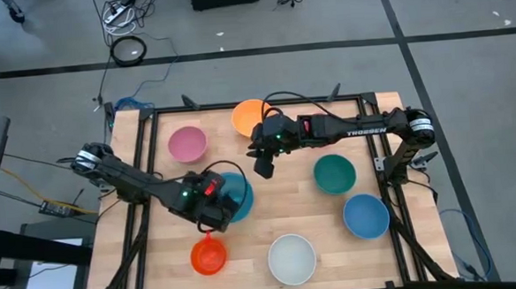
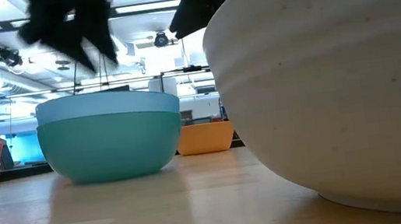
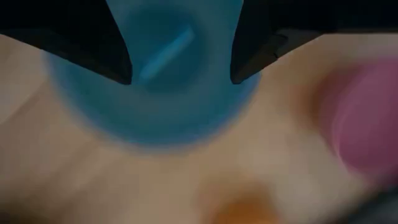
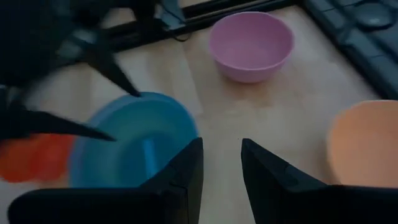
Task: Nest bowls inside each other
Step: Stack the orange bowl on top of the light blue bowl
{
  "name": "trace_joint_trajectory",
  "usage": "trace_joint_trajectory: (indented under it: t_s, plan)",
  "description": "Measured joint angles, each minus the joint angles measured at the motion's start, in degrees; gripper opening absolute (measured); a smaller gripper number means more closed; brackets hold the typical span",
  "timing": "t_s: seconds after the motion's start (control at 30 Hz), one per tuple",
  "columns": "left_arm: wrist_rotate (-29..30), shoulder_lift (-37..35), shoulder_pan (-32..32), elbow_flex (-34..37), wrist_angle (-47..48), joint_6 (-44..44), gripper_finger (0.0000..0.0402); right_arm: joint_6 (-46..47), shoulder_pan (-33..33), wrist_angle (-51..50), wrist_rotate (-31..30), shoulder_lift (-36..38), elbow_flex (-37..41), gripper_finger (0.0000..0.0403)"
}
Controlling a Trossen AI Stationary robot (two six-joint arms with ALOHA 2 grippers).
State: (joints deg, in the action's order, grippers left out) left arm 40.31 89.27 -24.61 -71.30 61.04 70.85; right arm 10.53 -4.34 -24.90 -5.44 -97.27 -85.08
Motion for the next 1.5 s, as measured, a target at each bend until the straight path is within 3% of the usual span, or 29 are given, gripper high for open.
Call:
trace_joint_trajectory:
  t_s: [0.17, 0.27, 0.4, 0.53, 0.73, 1.17, 1.5]
  plan:
    - [12.8, -0.1, -1.8, -11.1, 12.6, -2.8, 0.0279, 1.3, -3.1, -6.7, -2.3, -1.0, -0.1, 0.0098]
    - [15.5, -0.2, -1.8, -16.9, 22.1, -1.2, 0.0279, 2.5, -5.9, -12.2, -2.4, -3.3, 0.0, 0.0098]
    - [16.6, -0.2, -1.8, -21.2, 28.7, 0.2, 0.0279, 0.8, -8.3, -10.3, -1.6, -7.0, 0.0, 0.0098]
    - [16.8, -0.2, -1.8, -22.1, 29.0, 0.2, 0.0279, -2.8, -9.4, -6.8, 0.8, -10.1, 0.0, 0.0098]
    - [16.6, -0.2, -1.8, -22.1, 28.9, 0.2, 0.0279, -9.2, -9.6, -5.6, -0.8, -12.5, 0.0, 0.0106]
    - [16.7, -0.1, -1.8, -22.0, 29.0, 0.3, 0.0279, -18.1, -11.8, 0.8, -2.4, -12.9, 0.0, 0.0205]
    - [16.8, -0.1, -1.8, -22.0, 29.0, 0.3, 0.0279, -16.0, -15.4, -2.1, -0.1, -14.3, 0.0, 0.0229]
